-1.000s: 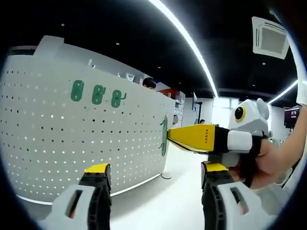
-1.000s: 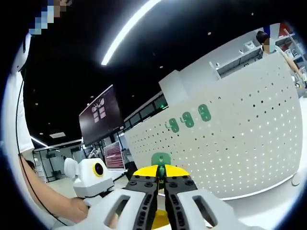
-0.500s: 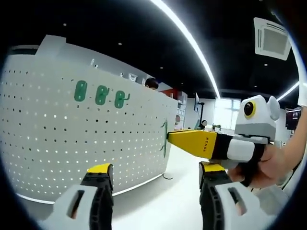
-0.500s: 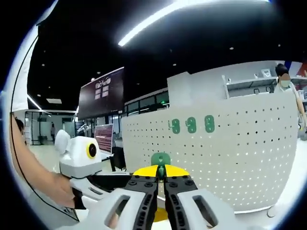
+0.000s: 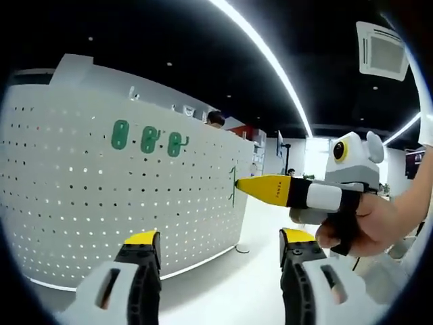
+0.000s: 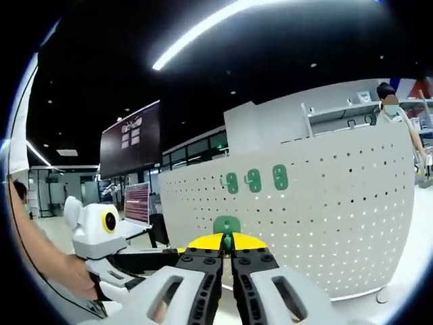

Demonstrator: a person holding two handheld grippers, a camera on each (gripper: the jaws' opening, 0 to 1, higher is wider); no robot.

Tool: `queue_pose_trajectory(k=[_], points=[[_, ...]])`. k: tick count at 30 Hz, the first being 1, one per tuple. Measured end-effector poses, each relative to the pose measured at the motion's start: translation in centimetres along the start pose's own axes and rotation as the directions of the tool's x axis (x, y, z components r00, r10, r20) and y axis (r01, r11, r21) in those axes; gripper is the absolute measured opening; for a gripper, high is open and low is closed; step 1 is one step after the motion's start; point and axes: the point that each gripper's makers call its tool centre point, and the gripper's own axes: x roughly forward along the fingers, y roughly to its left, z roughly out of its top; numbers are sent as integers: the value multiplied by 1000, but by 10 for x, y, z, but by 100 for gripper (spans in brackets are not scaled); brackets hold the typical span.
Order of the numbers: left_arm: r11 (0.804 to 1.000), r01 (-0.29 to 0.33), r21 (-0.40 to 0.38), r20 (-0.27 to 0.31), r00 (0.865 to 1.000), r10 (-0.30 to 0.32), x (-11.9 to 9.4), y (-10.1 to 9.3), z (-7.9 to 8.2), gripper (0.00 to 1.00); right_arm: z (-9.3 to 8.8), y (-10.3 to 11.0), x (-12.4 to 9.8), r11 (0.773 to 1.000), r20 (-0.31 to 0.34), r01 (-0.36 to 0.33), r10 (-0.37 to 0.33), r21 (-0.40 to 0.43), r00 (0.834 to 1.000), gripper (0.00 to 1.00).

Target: Insert the hook assembly into the mounting plate slot until the hook locks in place.

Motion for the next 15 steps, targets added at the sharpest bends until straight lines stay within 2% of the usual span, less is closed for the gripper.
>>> queue_pose_trajectory(k=[11,15], points=[[999,-49,5,13,999,49,-13,17,6,73,10,-11,11,1000,8,19,-19,-1,1000,1],[998,-56,-19,18,998,57,-19,22,7,73,14,-16,14,1000,9,28,-28,-7,1000,1]])
